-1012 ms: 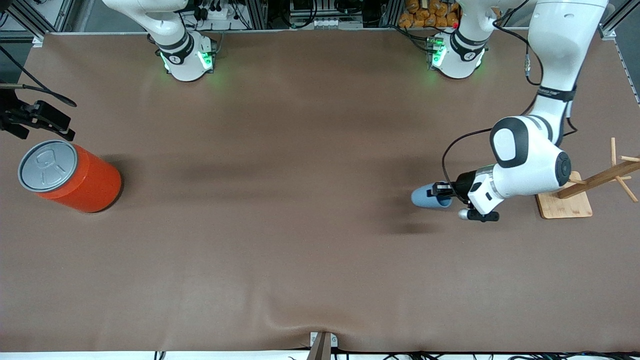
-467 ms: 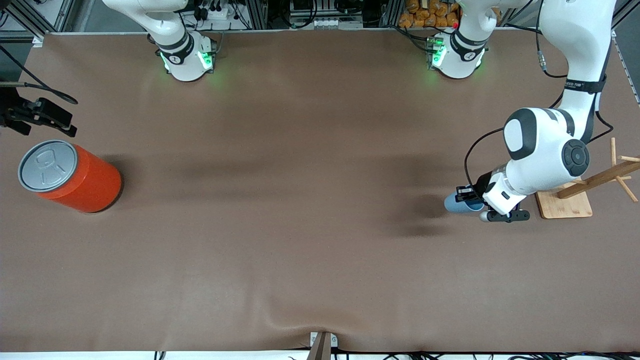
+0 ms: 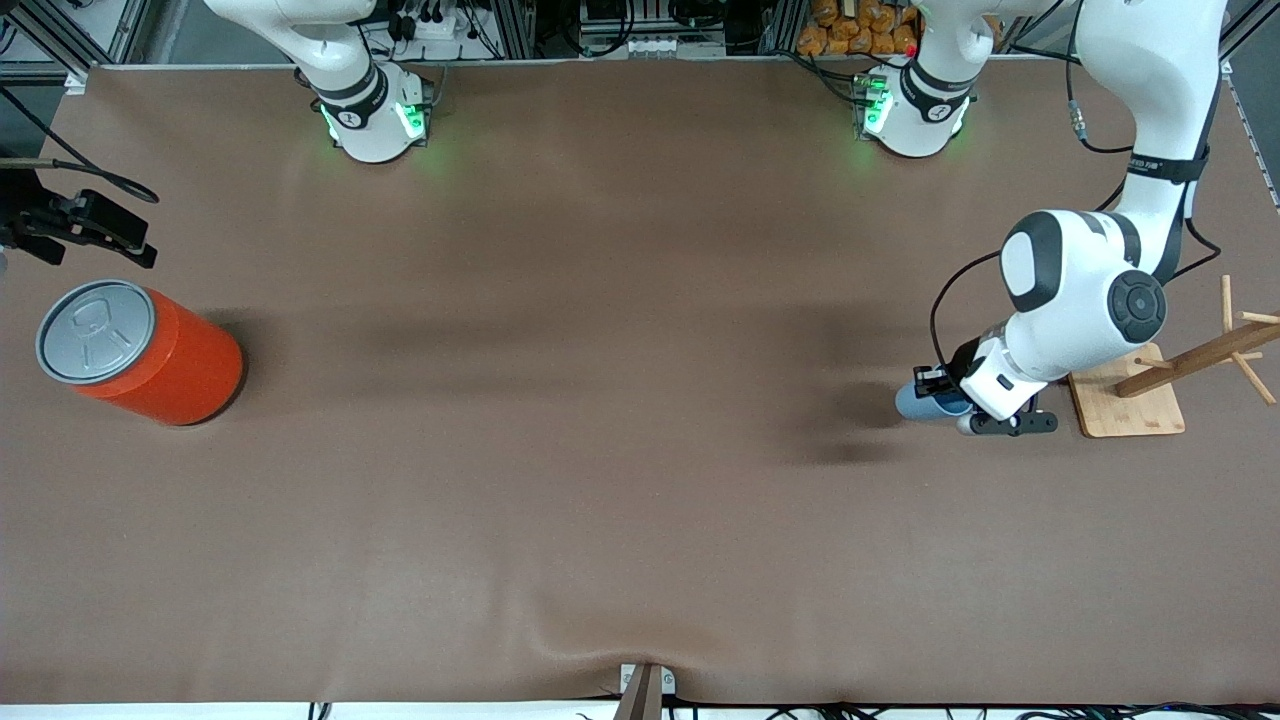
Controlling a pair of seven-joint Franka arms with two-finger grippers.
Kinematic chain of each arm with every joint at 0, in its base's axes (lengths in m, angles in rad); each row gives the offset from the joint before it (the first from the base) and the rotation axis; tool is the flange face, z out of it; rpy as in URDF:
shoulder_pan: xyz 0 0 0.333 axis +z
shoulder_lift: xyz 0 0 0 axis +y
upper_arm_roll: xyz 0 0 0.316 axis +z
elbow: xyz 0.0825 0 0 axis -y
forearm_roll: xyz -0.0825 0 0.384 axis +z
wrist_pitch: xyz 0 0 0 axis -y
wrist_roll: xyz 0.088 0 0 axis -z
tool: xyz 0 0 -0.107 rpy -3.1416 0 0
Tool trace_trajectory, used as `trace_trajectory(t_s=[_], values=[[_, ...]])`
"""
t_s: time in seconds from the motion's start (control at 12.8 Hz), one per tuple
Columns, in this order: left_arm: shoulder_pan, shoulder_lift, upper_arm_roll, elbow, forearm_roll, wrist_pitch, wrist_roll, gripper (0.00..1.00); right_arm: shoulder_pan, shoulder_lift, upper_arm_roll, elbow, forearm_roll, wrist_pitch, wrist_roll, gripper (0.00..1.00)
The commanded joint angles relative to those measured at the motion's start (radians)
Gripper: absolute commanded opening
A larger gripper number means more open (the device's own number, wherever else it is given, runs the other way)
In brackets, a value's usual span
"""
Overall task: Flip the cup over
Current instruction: 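Carry the sideways cup toward the wooden stand with the left gripper, then rotate the cup upright and set it on the table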
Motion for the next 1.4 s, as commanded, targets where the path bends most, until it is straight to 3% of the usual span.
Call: trace_trajectory(t_s=[0.0,0.16,0.47,0.62,0.93,1.01,1.17,1.32], values=[[-0.001,-0.076,-0.006,-0.109,0.049,0.069,-0.029,0.00,0.001,-0.012,-0.006,0.002,0.013,-0.011,-0.012,1.00],[-0.011,-0.111,-0.012,-0.198,0.049,0.159,-0.032,0.00,0.002,-0.011,-0.006,0.003,0.012,-0.011,-0.012,1.00],[-0.012,-0.108,-0.013,-0.252,0.075,0.214,-0.029,0.00,0.004,-0.011,-0.006,0.005,0.012,-0.017,-0.014,1.00],[-0.006,-0.107,-0.013,-0.261,0.161,0.242,-0.032,0.00,0.004,-0.011,-0.006,0.005,0.012,-0.023,-0.012,1.00],[-0.014,-0.099,-0.014,-0.251,0.189,0.242,-0.058,0.00,0.002,-0.011,-0.008,0.003,0.013,-0.032,-0.012,1.00],[-0.023,-0.084,-0.016,-0.246,0.189,0.242,-0.087,0.10,0.002,-0.011,-0.008,0.003,0.015,-0.032,-0.012,1.00],[-0.034,-0.065,-0.017,-0.218,0.189,0.235,-0.138,1.00,0.002,-0.011,-0.008,0.003,0.015,-0.034,-0.012,1.00],[-0.035,-0.064,-0.022,-0.183,0.190,0.225,-0.141,1.00,0.002,-0.011,-0.008,0.003,0.016,-0.034,-0.012,1.00]])
